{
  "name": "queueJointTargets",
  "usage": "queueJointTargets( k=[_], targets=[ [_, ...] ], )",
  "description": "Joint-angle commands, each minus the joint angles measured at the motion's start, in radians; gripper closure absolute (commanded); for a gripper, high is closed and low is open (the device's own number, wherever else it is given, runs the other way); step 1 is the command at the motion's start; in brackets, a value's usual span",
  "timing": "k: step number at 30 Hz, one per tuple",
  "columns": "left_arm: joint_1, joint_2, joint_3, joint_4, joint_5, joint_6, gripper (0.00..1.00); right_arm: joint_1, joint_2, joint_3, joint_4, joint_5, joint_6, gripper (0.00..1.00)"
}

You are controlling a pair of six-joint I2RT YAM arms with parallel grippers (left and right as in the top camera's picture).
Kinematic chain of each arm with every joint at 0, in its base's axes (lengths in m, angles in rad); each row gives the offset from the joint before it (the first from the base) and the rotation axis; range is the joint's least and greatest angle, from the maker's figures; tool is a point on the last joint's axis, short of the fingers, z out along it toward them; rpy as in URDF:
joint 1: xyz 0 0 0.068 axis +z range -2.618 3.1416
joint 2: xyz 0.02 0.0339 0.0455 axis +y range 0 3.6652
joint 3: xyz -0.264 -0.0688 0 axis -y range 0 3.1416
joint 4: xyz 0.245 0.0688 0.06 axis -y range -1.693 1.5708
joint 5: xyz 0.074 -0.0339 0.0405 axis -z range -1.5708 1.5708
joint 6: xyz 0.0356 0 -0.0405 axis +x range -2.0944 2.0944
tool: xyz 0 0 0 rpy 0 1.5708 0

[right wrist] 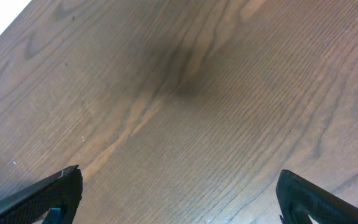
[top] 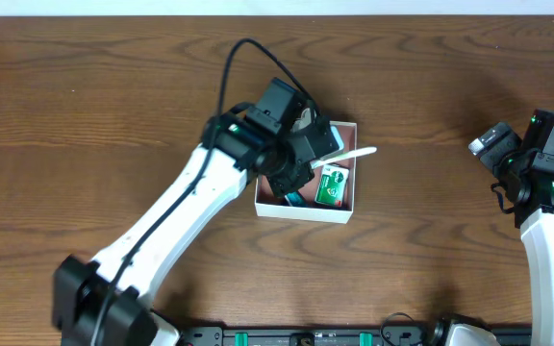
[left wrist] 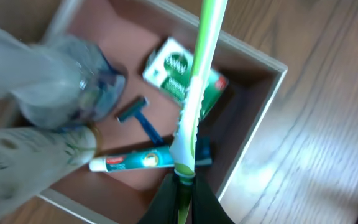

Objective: Pack container
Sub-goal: 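Carry the toothbrush into the box and release it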

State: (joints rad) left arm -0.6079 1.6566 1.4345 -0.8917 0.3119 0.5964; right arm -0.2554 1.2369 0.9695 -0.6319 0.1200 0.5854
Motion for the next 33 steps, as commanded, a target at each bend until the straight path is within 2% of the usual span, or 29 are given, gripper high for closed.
queueJointTargets(
  k=[1,10,13,18,21,26,28,30,33],
  targets=[
    [0.0,0.055,-0.011,-0.017,-0.061,0.04,0.94,-0.006,-0.002,0.01,-0.001,0.003,0.013,0.01],
    [0.0,0.108,-0.011,-0.024,-0.096,0.039,0.94,-0.006,-0.002,0.01,-0.001,0.003,0.013,0.01],
    [0.001,0.108,-0.011,-0.024,-0.097,0.039,0.83,-0.006,-0.002,0.01,-0.001,0.003,0.013,0.01],
    [0.001,0.108,-0.011,-0.024,-0.097,0.039,0.44,-0.006,-0.002,0.01,-0.001,0.003,0.013,0.01],
    [0.001,0.108,-0.011,-0.024,-0.097,0.039,0.36,-0.006,-0.002,0.01,-0.001,0.003,0.013,0.01],
    [0.0,0.076,-0.008,-0.044,-0.096,0.009,0.34,-0.006,-0.002,0.01,-0.001,0.003,0.013,0.01],
    [0.0,0.034,-0.002,-0.058,-0.096,-0.046,0.29,-0.006,-0.002,0.01,-0.001,0.003,0.013,0.01],
    [0.0,-0.02,-0.002,-0.059,-0.096,-0.117,0.18,-0.006,-0.002,0.01,-0.001,0.003,0.013,0.01],
    [0.0,-0.119,-0.002,-0.062,-0.096,-0.191,0.07,-0.006,-0.002,0.01,-0.001,0.003,0.013,0.01]
  ],
)
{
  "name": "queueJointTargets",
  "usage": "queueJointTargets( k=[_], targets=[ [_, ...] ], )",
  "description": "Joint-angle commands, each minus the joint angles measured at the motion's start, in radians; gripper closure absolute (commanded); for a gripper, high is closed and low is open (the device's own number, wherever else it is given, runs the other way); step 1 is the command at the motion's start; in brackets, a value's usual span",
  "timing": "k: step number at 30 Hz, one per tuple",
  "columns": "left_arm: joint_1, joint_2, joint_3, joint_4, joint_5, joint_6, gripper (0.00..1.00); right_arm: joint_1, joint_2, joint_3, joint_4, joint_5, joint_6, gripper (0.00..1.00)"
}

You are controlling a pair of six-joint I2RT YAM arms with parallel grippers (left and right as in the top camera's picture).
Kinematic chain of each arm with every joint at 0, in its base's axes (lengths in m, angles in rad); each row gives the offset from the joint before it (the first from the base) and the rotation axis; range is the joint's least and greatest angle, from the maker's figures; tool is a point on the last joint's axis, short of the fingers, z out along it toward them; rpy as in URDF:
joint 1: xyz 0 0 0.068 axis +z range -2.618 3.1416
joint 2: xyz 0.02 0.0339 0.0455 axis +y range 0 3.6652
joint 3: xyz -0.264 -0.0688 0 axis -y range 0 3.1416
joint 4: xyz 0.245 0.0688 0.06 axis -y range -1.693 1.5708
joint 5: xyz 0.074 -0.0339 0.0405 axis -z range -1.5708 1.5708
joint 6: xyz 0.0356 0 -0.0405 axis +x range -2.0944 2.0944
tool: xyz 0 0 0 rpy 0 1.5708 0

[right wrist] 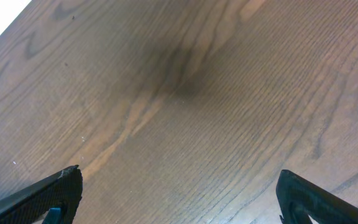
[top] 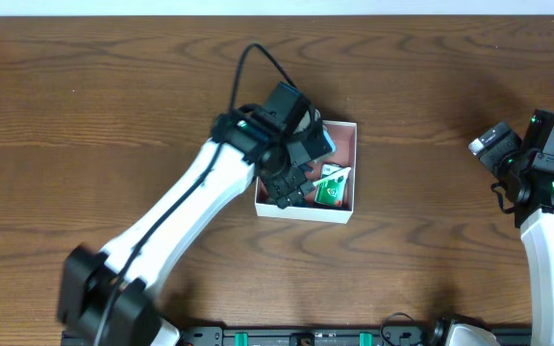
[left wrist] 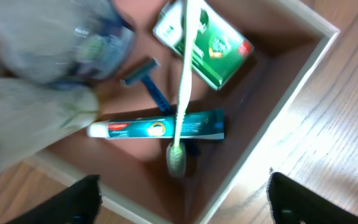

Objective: Pack container

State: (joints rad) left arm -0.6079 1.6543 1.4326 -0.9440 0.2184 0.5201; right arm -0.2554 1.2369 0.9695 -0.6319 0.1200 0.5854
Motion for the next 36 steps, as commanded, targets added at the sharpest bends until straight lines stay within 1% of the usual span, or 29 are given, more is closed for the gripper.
queueJointTargets(
  k=[1,4,10,13,17,18,21,26,30,32,36],
  targets=[
    [0.0,-0.15,0.0,-0.013,-0.003,-0.139,0.02,-0.006,-0.002,0.01,-0.001,0.003,0.013,0.01],
    [0.0,-0.26,0.0,-0.032,-0.003,-0.186,0.02,-0.006,-0.002,0.01,-0.001,0.003,0.013,0.01],
    [0.0,-0.444,0.0,-0.13,-0.003,-0.186,0.02,-0.006,-0.002,0.01,-0.001,0.003,0.013,0.01],
    [0.0,-0.515,0.0,-0.239,-0.003,-0.185,0.02,-0.006,-0.002,0.01,-0.001,0.003,0.013,0.01],
    [0.0,-0.585,0.0,-0.428,-0.002,-0.19,0.02,-0.006,-0.002,0.01,-0.001,0.003,0.013,0.01],
    [0.001,-0.605,0.0,-0.476,-0.002,-0.211,0.02,-0.006,-0.002,0.01,-0.001,0.003,0.013,0.01],
    [0.0,-0.661,0.0,-0.536,-0.002,-0.275,0.02,-0.006,-0.002,0.01,-0.001,0.003,0.013,0.01],
    [0.001,-0.764,-0.009,-0.539,-0.002,-0.377,0.02,-0.006,-0.002,0.01,-0.001,0.003,0.013,0.01],
    [0.058,-0.859,-0.067,-0.486,0.005,-0.384,0.02,-0.006,-0.002,0.01,-0.001,0.003,0.013,0.01],
    [0.119,-0.919,-0.13,-0.423,0.0,-0.379,0.02,-0.006,-0.002,0.01,-0.001,0.003,0.013,0.01],
    [0.251,-1.047,-0.302,-0.205,-0.003,-0.342,0.02,-0.006,-0.002,0.01,-0.001,0.003,0.013,0.01]
  ],
)
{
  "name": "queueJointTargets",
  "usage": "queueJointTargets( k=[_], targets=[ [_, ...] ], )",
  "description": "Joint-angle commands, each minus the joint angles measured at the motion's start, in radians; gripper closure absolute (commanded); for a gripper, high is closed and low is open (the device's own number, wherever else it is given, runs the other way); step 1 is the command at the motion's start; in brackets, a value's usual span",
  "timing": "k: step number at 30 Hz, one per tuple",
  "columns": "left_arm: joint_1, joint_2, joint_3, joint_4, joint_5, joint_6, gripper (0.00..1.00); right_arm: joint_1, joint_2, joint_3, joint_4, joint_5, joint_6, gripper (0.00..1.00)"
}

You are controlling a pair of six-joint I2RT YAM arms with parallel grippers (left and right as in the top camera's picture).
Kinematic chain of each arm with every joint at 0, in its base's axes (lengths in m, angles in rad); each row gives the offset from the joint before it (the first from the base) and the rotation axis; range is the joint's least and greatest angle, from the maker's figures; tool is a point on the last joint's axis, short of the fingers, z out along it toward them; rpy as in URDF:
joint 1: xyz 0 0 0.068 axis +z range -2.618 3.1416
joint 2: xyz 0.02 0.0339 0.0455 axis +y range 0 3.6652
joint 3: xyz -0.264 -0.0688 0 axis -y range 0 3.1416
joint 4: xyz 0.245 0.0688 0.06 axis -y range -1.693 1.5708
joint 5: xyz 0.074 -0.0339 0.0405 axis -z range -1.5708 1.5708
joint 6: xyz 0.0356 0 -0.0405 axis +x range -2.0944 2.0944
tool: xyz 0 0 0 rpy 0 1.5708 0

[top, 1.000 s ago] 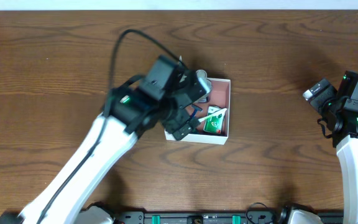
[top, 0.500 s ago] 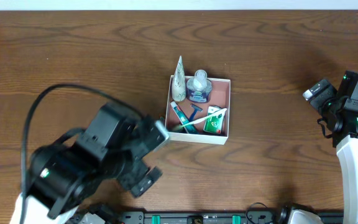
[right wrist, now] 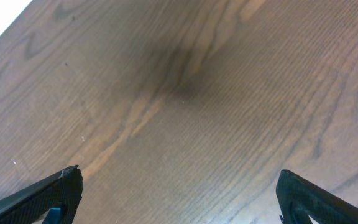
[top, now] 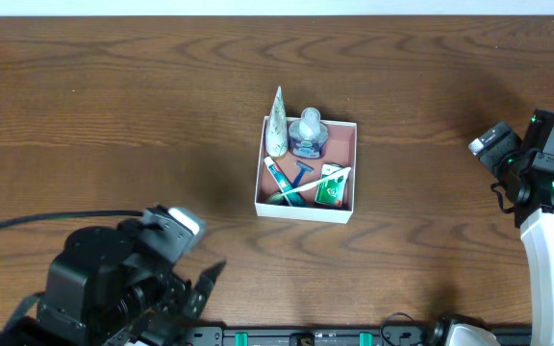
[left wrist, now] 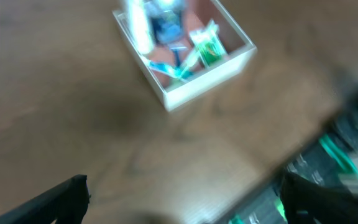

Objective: Pack container

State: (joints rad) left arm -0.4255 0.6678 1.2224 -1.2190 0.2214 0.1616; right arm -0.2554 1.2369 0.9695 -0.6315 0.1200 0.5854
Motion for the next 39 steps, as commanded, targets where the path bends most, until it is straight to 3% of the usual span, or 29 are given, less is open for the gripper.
queueJointTargets(
  k=[1,10,20,31,39],
  targets=[
    [0.098,-0.093,-0.141,0.133,-0.005,0.018,0.02,-0.006,-0.002,0.01,-0.002,0.003,0.013,0.01],
    [0.307,-0.351,-0.611,0.748,0.067,0.016,0.02,-0.006,-0.002,0.01,-0.001,0.003,0.013,0.01],
    [0.41,-0.511,-0.957,1.164,0.157,0.017,0.02,-0.006,-0.002,0.01,-0.002,0.003,0.013,0.01],
    [0.41,-0.623,-1.187,1.319,0.156,0.017,0.02,-0.006,-0.002,0.01,-0.001,0.003,0.013,0.01],
    [0.41,-0.648,-1.218,1.183,0.153,0.017,0.02,-0.006,-0.002,0.01,-0.002,0.003,0.013,0.01]
  ],
)
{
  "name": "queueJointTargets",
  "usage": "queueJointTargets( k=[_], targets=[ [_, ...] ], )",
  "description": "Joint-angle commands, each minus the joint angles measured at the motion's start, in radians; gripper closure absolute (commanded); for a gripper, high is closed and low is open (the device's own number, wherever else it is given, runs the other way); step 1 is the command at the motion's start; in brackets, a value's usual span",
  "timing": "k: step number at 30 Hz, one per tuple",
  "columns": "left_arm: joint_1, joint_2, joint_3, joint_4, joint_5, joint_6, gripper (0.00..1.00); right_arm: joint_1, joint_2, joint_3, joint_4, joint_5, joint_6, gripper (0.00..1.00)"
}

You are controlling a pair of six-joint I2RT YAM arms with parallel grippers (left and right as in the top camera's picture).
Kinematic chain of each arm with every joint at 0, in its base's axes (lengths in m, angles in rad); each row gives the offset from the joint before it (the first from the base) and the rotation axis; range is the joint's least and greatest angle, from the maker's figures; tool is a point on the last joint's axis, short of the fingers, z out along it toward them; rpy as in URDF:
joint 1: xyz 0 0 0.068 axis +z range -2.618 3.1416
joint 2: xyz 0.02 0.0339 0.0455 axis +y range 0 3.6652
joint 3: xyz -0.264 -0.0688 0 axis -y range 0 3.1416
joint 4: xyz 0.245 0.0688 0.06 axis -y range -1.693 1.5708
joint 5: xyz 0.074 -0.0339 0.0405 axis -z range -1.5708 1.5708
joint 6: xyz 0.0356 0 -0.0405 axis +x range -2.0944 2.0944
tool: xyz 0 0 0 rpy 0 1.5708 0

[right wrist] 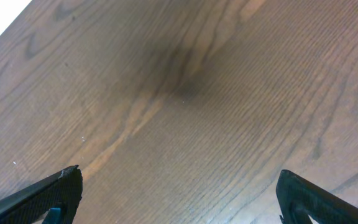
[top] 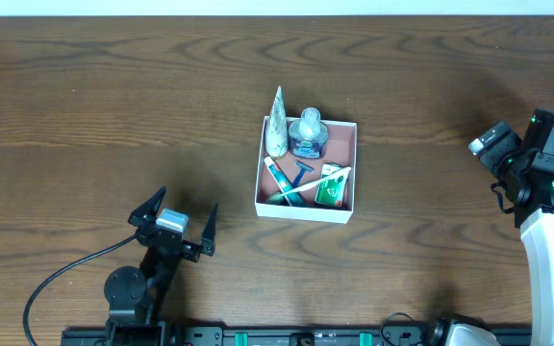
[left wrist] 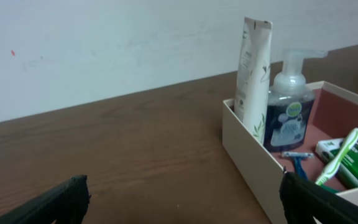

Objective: Pack container

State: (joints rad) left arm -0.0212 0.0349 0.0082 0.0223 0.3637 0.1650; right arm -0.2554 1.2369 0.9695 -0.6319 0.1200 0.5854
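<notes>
The white container (top: pixel 301 212) with a pink inside stands mid-table. In it are an upright tube (top: pixel 276 122), a pump bottle (top: pixel 308 133), toothpaste (top: pixel 277 180), a blue razor (top: pixel 303 173), a green-and-white toothbrush (top: pixel 311 187) and a green box (top: pixel 333 187). My left gripper (top: pixel 176 213) sits low near the table's front edge, left of the container, open and holding nothing. Its wrist view looks level at the container wall (left wrist: pixel 253 162), tube (left wrist: pixel 252 68), bottle (left wrist: pixel 291 106) and toothbrush (left wrist: pixel 337 155). My right gripper (right wrist: pixel 179 193) is open over bare wood at the far right.
The dark wooden table (top: pixel 113 115) spreads around the container. A pale wall (left wrist: pixel 104 43) rises behind the table in the left wrist view. The left arm's cable (top: pixel 65 274) trails along the front edge. The right arm (top: pixel 546 183) stands at the right edge.
The left arm has moved from high over the front left corner to a low pose at the front edge, now facing the container level. The right arm and the container's contents are unchanged.
My left gripper was shut on the toothbrush above the container. Then it stood open with the toothbrush lying inside across the toothpaste. Then the arm was well away at the front left, and now it sits low by the front edge. The right arm stayed still.
</notes>
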Motion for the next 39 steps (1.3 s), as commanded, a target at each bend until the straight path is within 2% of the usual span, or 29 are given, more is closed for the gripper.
queueJointTargets(
  k=[1,39],
  targets=[
    [0.006,-0.015,-0.004,-0.071,0.009,0.014,0.02,-0.006,-0.002,0.01,-0.001,0.003,0.013,0.01],
    [0.007,-0.016,-0.004,-0.066,0.01,0.013,0.02,-0.005,-0.029,0.006,-0.002,0.003,0.013,0.01]
  ],
)
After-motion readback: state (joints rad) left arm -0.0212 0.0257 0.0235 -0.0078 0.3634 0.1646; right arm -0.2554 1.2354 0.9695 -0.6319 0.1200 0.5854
